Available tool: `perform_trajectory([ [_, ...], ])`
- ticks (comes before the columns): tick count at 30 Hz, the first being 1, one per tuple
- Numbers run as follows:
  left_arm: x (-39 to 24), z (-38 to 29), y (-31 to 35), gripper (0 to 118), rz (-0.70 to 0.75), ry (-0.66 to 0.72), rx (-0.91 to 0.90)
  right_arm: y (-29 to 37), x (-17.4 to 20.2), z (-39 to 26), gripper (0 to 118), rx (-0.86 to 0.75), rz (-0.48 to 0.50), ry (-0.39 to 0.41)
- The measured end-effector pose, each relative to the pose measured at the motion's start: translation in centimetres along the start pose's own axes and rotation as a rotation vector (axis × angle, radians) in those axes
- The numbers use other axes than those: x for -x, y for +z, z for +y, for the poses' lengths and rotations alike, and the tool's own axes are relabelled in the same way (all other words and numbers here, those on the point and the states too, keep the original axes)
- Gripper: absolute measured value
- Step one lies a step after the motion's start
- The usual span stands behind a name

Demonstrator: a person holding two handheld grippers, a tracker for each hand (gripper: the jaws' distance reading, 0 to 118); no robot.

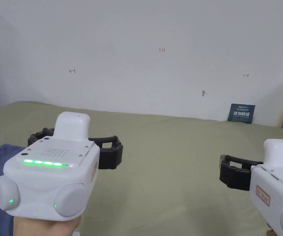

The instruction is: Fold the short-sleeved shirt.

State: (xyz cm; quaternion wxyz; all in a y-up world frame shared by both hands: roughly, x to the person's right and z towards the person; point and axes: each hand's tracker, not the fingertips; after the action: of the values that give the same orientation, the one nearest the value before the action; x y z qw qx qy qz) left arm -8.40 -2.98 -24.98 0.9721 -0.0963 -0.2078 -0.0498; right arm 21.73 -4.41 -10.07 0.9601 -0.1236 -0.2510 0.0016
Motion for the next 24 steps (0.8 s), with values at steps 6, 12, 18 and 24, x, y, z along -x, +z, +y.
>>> perform_trajectory([
  [6, -0.3, -1.4, -0.6, 8, 0.030, -0.052, 0.057, -0.4, 0.6, -1.1, 69, 0.075, 0.011, 0.041],
  [12, -0.4, -4.2, -0.8, 7, -0.003, -0.015, 0.121, -1.4, 0.4, -3.8, 6, 0.171, 0.018, 0.013],
  [18, -0.7, -6.4, -1.0, 7, -0.033, -0.009, 0.186, -1.4, 0.5, -5.7, 2, 0.234, 0.024, 0.006],
  [24, 1.3, -4.4, 0.0, 5, 0.003, 0.006, 0.142, -0.9, 1.4, -2.9, 1, 0.158, 0.053, -0.013],
])
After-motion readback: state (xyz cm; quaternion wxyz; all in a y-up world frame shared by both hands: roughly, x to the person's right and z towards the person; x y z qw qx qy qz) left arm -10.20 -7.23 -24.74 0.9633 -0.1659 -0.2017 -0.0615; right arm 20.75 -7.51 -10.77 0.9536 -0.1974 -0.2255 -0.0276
